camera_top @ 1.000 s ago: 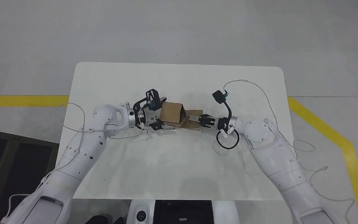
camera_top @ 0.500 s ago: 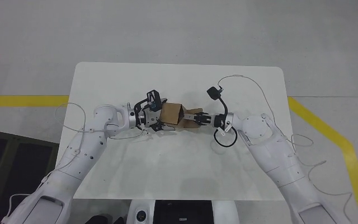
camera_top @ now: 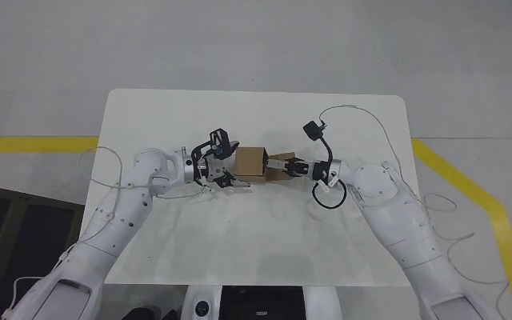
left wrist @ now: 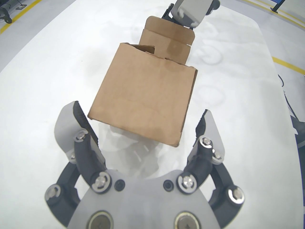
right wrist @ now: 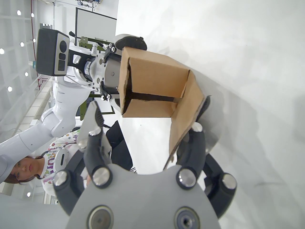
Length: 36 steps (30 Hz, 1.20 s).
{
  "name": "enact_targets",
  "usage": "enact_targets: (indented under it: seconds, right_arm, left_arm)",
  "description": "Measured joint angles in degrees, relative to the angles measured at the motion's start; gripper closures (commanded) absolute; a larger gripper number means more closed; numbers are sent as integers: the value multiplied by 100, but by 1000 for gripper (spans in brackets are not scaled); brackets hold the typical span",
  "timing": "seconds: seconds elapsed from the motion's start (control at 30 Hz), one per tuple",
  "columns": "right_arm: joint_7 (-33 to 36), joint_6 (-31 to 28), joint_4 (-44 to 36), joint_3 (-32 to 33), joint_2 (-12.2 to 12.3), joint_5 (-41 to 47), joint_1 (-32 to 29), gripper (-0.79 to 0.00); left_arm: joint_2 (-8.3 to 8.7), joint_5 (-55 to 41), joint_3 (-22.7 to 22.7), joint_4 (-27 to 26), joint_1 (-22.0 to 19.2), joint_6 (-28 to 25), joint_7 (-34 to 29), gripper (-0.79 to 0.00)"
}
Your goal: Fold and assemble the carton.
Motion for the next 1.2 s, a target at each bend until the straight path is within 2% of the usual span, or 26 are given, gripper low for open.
enact_targets:
  seconds: [0.33,0.63,0.73,0.87,1.07,1.2]
  right_arm:
    - [159,51,-384,336,108,231,-346,-785]
    - [-19,-154,-213,100,15,783,-214,-785]
    - [-155,-276,-94,76,-37,1386,-243,-785]
    - [-198,-328,96,14,-70,1688,-217,-785]
    - [-133,-362,225,-57,-98,1846,-173,-785]
    - [33,-292,295,-152,-94,1399,-83,-785]
  left_arm:
    - [-12,29,22,12,-20,-30,-18,-785]
    - [-26,36,50,-3,-34,-34,-33,-785]
    - [-27,43,45,4,-36,-38,-49,-785]
    - [-26,43,36,6,-34,-39,-51,-785]
    - [-28,39,28,-2,-27,-50,-38,-785]
    - [-28,46,20,-2,-20,-41,-27,-785]
